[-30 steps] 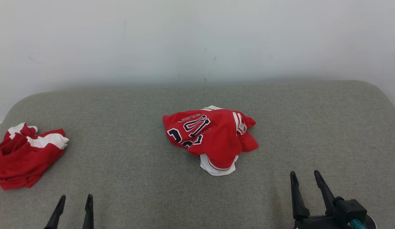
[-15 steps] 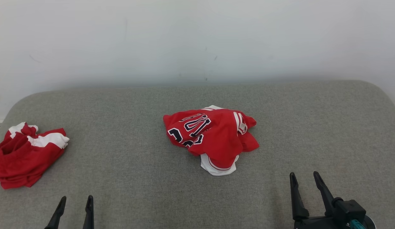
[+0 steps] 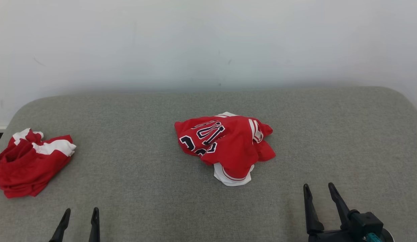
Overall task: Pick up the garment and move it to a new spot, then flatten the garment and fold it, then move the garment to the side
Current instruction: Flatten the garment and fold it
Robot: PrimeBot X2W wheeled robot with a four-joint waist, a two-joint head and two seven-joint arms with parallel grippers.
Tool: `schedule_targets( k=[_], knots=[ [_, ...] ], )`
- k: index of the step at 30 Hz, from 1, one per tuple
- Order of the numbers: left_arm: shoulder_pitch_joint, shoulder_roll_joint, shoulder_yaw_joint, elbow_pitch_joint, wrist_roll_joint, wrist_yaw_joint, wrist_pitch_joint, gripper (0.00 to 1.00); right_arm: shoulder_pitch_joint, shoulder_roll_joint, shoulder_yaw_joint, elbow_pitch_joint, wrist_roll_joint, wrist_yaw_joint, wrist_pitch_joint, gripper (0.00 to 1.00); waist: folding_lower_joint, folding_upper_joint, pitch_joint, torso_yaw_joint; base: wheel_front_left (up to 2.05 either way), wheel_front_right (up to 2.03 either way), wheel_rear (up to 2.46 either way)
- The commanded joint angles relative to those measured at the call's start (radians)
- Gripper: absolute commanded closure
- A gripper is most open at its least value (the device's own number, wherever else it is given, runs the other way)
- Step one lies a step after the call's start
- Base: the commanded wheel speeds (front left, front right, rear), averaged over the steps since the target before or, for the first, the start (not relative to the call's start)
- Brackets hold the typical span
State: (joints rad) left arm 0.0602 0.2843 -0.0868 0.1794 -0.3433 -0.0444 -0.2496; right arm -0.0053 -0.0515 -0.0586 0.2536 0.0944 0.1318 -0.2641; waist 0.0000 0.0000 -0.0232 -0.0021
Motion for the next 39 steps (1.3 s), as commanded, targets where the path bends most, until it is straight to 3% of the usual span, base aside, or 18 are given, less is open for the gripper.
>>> schedule_targets(
  k=[1, 8, 15, 27, 37, 38, 39],
  knots=[
    [-0.012, -0.001, -0.006, 0.003, 0.001, 0.0, -0.004, 0.0, -0.004, 0.002, 0.007, 0.003, -0.014, -0.002, -0.001, 0.0, 0.0, 0.0, -0.002, 0.011, 0.0, 0.0, 0.0],
    [-0.019, -0.012, -0.026, 0.006, 0.009, 0.005, -0.001, 0.0, -0.059, 0.002, 0.035, 0.031, -0.038, -0.002, -0.001, 0.0, 0.0, 0.0, -0.002, 0.052, 0.0, 0.0, 0.0],
    [-0.04, -0.018, -0.047, 0.024, 0.01, -0.004, -0.004, 0.0, -0.19, -0.007, 0.05, 0.139, -0.086, -0.002, -0.001, 0.0, 0.0, 0.0, 0.012, 0.118, 0.0, 0.0, 0.0],
    [-0.113, -0.037, -0.075, 0.04, 0.021, -0.02, -0.013, 0.0, -0.431, -0.088, 0.013, 0.49, -0.095, -0.002, -0.001, 0.0, 0.0, 0.0, 0.102, 0.223, 0.0, 0.0, 0.0],
    [-0.174, -0.047, -0.082, 0.079, 0.019, -0.038, -0.016, 0.0, -0.558, -0.082, 0.02, 0.756, -0.08, -0.002, -0.001, 0.02, 0.0, 0.0, 0.151, 0.269, 0.0, 0.0, 0.0],
    [-0.179, -0.046, -0.078, 0.086, 0.02, -0.041, -0.016, 0.0, -0.574, -0.079, 0.022, 0.77, -0.075, -0.002, -0.001, 1.0, 0.0, 0.0, 0.151, 0.27, 0.0, 0.0, 0.0],
    [-0.181, -0.046, -0.076, 0.09, 0.02, -0.04, -0.016, 0.0, -0.573, -0.076, 0.024, 0.776, -0.07, -0.002, 0.0, 1.0, 0.0, 0.0, 0.149, 0.269, 0.0, 0.0, 0.0]
  ],
)
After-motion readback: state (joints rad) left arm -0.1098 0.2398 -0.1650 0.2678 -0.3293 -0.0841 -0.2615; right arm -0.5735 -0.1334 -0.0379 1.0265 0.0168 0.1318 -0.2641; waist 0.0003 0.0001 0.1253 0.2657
